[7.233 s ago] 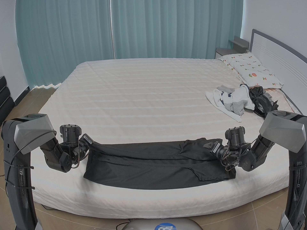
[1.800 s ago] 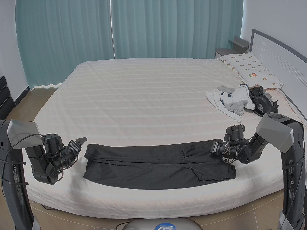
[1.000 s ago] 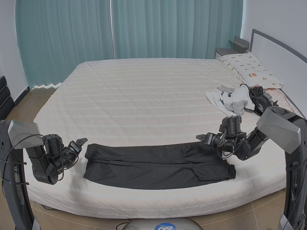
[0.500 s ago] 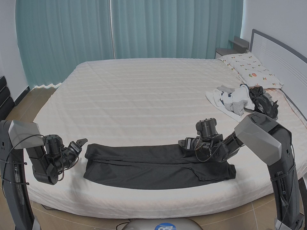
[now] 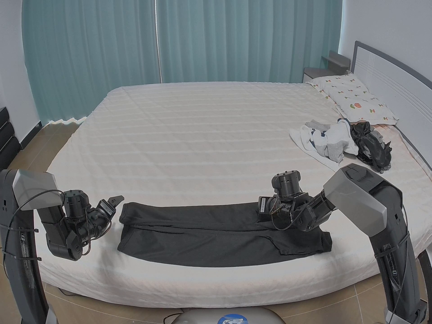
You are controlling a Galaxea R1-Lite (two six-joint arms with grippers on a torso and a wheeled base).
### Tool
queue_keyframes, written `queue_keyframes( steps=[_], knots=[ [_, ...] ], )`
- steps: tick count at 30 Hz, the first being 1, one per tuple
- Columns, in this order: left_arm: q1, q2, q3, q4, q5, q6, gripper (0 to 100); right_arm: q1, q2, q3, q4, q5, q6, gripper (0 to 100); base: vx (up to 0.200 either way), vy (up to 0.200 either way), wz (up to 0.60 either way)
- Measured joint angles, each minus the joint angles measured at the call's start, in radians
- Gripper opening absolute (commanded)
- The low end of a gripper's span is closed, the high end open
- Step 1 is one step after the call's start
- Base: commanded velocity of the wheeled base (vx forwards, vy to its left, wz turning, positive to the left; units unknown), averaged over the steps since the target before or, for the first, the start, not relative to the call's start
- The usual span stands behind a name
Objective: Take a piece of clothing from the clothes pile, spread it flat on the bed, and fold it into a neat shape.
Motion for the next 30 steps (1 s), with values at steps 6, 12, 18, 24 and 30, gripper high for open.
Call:
queue_keyframes(
  steps=[6,12,18,24,30],
  knots=[
    [-0.003,0.003,0.000,0.000,0.000,0.001,100,0.004,0.011,-0.032,-0.001,-0.003,0.005,0,0.000,0.000,0.00],
    [-0.003,0.005,0.000,0.000,0.000,0.002,100,0.011,0.023,-0.058,-0.001,-0.034,0.007,0,0.000,0.000,0.00],
    [-0.003,0.005,0.000,0.002,0.000,0.005,100,0.018,0.039,-0.075,-0.003,-0.044,0.015,100,0.000,0.000,0.00],
    [-0.003,0.002,0.017,0.002,-0.001,0.037,100,0.023,0.040,-0.075,-0.056,-0.049,0.033,100,0.000,0.000,0.00],
    [-0.003,-0.004,0.053,0.011,-0.006,0.113,100,0.020,-0.014,-0.051,-0.068,-0.070,0.095,100,0.000,0.000,0.00]
  ],
)
